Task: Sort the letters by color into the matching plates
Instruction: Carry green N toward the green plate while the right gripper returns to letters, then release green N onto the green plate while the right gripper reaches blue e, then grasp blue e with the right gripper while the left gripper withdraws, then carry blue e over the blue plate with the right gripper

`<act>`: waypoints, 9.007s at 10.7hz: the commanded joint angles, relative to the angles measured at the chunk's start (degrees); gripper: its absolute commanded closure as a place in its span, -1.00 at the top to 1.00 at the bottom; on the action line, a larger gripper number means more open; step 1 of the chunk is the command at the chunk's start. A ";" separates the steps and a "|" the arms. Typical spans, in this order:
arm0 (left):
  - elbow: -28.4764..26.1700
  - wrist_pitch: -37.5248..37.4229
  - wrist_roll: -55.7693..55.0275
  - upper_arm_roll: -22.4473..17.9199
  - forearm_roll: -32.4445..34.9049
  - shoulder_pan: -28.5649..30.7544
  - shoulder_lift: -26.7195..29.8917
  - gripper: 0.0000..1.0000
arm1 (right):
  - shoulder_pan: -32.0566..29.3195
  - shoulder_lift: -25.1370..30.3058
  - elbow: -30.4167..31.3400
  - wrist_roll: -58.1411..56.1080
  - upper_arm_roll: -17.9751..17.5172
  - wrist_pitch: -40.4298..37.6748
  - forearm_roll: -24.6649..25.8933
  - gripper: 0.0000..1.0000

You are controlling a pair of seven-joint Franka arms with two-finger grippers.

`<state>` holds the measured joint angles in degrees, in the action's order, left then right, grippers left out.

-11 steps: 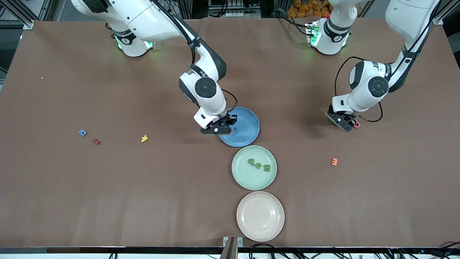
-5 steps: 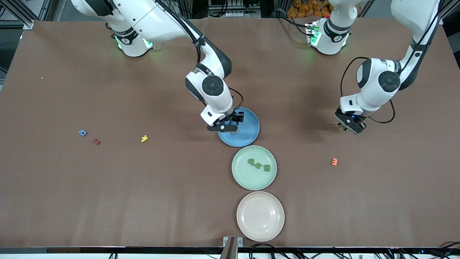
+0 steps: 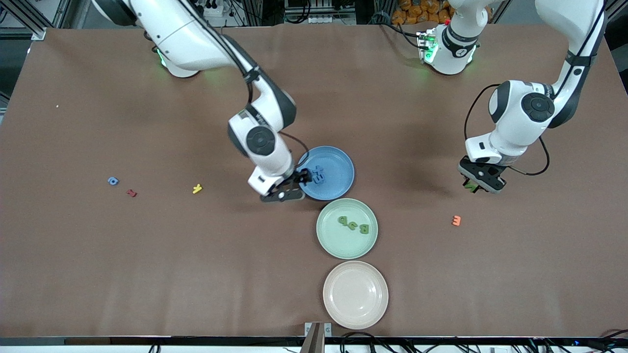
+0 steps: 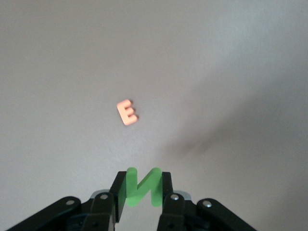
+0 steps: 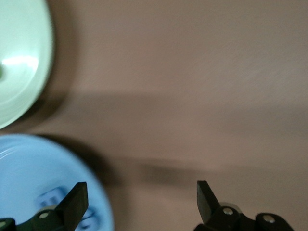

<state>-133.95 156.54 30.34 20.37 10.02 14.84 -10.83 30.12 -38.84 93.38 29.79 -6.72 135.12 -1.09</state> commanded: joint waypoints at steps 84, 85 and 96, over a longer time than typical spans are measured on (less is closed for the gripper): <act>47.03 -67.42 -26.56 -16.24 -11.25 -14.75 11.53 1.00 | -30.59 20.30 30.91 -38.90 -6.55 8.85 -2.25 -0.49; 46.94 -67.42 -26.56 -16.24 -11.25 -14.75 11.62 1.00 | -26.99 20.12 30.55 -33.36 -6.55 8.85 -2.16 -0.49; 45.62 -67.33 -27.53 -18.18 -11.25 -17.04 12.76 1.00 | 2.47 4.94 7.47 18.96 -6.47 6.57 -1.37 -0.48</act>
<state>-86.55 88.27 2.31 3.37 0.10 -1.26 0.27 29.83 -27.24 109.78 42.82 -13.66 144.27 -2.36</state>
